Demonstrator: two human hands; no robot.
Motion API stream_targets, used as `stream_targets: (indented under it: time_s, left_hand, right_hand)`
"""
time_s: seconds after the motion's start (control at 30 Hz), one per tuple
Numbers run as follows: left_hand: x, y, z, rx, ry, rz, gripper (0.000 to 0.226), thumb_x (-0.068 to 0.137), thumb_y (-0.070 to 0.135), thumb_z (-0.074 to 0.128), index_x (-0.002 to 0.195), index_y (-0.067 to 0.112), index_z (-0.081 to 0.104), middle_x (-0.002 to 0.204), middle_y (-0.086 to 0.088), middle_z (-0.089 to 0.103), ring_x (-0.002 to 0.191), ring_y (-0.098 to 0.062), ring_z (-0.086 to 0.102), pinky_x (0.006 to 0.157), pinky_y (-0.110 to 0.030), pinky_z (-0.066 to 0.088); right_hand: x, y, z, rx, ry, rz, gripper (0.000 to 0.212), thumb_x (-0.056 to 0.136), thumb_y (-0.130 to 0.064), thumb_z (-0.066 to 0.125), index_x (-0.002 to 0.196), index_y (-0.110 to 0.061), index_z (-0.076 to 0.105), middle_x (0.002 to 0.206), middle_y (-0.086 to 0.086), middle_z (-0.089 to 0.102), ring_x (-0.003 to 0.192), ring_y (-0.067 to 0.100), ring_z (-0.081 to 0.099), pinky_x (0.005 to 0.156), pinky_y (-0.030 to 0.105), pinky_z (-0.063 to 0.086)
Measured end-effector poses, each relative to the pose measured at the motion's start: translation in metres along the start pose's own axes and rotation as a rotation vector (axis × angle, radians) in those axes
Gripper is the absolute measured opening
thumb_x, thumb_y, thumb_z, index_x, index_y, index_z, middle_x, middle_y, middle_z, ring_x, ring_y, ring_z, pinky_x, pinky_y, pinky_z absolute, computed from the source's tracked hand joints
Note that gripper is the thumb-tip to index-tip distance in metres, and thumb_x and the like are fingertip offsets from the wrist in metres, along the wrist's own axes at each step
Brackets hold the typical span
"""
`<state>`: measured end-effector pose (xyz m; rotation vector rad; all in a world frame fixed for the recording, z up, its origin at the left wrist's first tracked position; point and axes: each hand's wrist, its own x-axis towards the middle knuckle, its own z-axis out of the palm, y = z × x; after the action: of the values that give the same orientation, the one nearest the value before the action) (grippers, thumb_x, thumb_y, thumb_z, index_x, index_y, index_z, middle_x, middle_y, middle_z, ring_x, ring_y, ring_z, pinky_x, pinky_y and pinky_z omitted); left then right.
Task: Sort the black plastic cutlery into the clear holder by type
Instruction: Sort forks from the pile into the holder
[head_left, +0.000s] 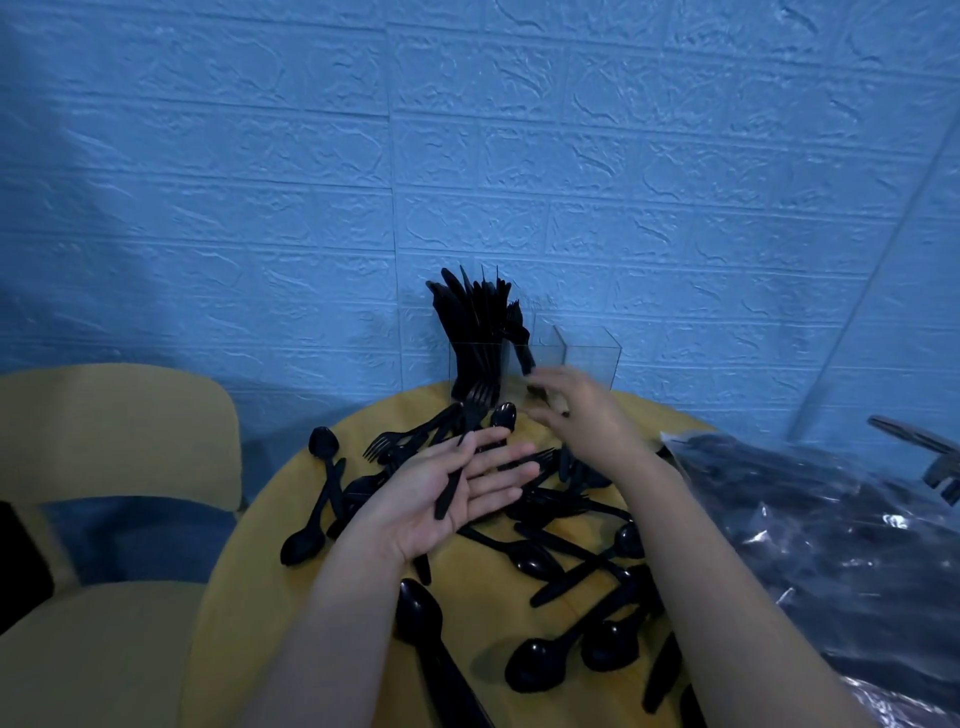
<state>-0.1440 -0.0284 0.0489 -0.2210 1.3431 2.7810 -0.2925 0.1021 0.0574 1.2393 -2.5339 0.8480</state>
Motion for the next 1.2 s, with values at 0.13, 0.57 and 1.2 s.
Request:
stream_targets:
  time_s: [0.13,0.57,1.2]
  left_hand:
    - [0.002,-0.002,-0.002,-0.027,0.045,0.036,0.032,0.103,0.018,0.031,0.125,0.009,0.052,0.117,-0.018,0.066,0.104,-0.029,0.066,0.085,-0.036,0.056]
    - [0.005,0.003,-0.011,0.03,0.133,0.148,0.032,0.104,0.019,0.031,0.123,0.014,0.056,0.114,-0.011,0.069,0.103,-0.025,0.067,0.088,-0.036,0.051]
    - [-0.003,-0.005,0.019,0.11,-0.044,0.077,0.034,0.101,0.031,0.035,0.125,0.017,0.055,0.103,-0.006,0.072,0.074,-0.016,0.069,0.066,-0.032,0.059]
  right_hand:
    - [-0.007,0.014,0.016,-0.187,-0.313,0.307,0.04,0.094,-0.033,0.056,0.13,-0.014,0.056,0.127,0.011,0.058,0.113,0.025,0.055,0.095,0.035,0.045]
    - [-0.004,0.015,0.006,0.025,-0.153,0.359,0.022,0.085,-0.009,0.066,0.074,-0.024,0.054,0.084,-0.002,0.058,0.074,0.012,0.053,0.058,0.021,0.038]
    - [0.0,-0.053,-0.043,0.486,0.054,-0.048,0.022,0.081,-0.003,0.07,0.081,-0.024,0.064,0.078,-0.01,0.064,0.074,0.002,0.059,0.077,0.016,0.048]
